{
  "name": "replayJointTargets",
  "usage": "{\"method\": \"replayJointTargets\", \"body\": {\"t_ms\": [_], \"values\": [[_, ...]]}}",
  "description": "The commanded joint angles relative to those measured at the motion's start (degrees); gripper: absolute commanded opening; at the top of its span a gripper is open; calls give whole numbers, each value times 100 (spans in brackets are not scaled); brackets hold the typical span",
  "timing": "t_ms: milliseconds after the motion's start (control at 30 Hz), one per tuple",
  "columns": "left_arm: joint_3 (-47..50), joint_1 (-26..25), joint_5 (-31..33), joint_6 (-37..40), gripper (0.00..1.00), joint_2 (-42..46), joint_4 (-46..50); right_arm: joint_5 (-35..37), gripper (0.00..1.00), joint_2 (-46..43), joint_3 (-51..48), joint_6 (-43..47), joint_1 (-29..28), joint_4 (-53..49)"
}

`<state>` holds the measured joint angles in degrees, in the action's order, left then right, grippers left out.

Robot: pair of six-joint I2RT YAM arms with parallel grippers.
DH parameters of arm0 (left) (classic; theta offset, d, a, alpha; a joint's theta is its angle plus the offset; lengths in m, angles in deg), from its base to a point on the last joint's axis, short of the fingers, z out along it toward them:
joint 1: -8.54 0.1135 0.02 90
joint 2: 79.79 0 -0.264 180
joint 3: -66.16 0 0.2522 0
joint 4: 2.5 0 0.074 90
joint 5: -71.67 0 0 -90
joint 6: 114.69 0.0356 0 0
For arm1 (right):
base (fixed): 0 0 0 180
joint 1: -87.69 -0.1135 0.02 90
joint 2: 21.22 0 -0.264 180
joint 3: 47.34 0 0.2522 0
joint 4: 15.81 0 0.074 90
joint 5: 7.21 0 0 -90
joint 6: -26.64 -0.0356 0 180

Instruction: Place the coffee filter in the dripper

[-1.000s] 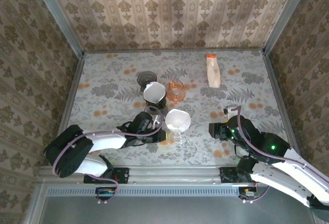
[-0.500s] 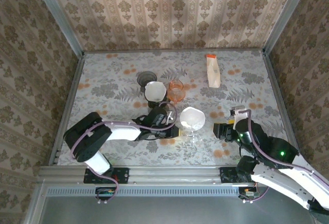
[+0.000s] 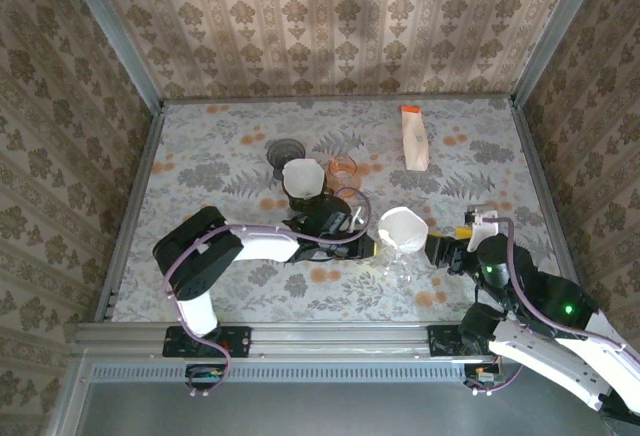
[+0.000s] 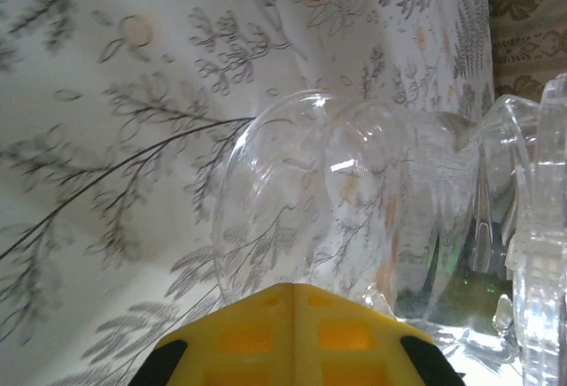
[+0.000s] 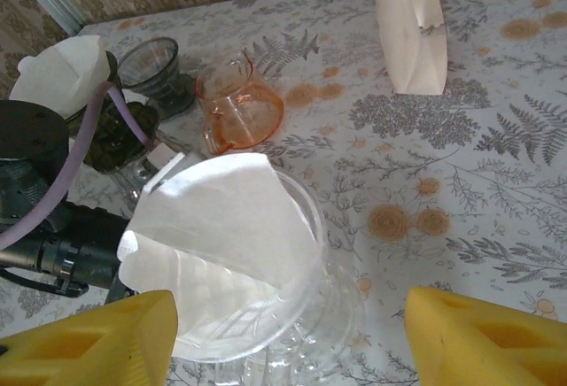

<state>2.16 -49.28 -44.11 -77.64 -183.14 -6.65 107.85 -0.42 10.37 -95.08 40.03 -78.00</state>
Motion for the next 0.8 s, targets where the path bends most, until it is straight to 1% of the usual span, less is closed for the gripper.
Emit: {"method": "replayJointTargets", "body": {"t_ms": [0,133,267,433,500,633,767], "values": [[-294,-90,-188,2,0,-169,141,210,70,-146,155,51,-31,-182],[-440,-130,-213,38,0,-208,228,236,70,-166,219,52,-32,-255],[-409,-111,-24,149,0,100,434,228,71,-153,309,61,-29,-214],[-236,-99,233,259,20,711,613,51,71,85,447,150,-26,-4],[-139,-103,320,267,25,962,648,-84,71,269,520,201,-25,178],[44,-150,586,438,30,1763,926,-340,71,880,762,320,-27,586],[41,-324,1103,888,35,2781,1688,-604,71,1836,1145,439,-30,910]]}}
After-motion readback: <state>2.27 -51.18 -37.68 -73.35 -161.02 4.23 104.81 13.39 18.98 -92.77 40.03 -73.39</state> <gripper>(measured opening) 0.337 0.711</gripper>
